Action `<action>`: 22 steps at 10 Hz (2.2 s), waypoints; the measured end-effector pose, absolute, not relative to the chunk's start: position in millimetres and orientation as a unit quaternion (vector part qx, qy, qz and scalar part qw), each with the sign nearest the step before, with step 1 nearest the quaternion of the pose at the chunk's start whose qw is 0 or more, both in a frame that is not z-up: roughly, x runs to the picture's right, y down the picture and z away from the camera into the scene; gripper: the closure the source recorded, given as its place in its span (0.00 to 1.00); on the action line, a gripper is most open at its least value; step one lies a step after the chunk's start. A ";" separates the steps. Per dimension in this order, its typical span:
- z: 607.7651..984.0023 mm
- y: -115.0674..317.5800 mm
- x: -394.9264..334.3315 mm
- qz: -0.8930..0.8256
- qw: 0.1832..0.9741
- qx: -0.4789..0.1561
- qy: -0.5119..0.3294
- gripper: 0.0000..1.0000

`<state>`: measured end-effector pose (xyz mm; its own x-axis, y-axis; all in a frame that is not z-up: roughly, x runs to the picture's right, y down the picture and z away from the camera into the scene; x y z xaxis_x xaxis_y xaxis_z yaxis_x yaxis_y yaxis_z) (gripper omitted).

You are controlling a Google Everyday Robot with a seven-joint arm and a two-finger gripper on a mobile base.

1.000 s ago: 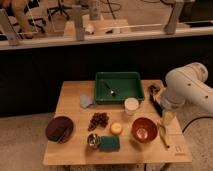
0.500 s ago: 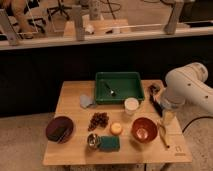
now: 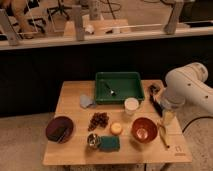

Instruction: Place eraser in metal cup

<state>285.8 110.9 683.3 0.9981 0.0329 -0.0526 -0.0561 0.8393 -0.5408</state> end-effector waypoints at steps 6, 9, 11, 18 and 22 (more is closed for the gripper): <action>683.2 110.9 284.1 0.020 0.959 -0.282 0.020 0.20; 679.0 96.2 239.3 -0.049 0.961 -0.273 0.000 0.20; 675.4 90.7 188.7 -0.104 0.957 -0.269 -0.017 0.20; 654.4 105.1 55.4 -0.238 0.940 -0.239 -0.057 0.20; 654.3 105.1 54.0 -0.239 0.939 -0.240 -0.058 0.20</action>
<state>54.0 105.1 654.3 0.8792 -0.4212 0.2226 0.4764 0.7711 -0.4224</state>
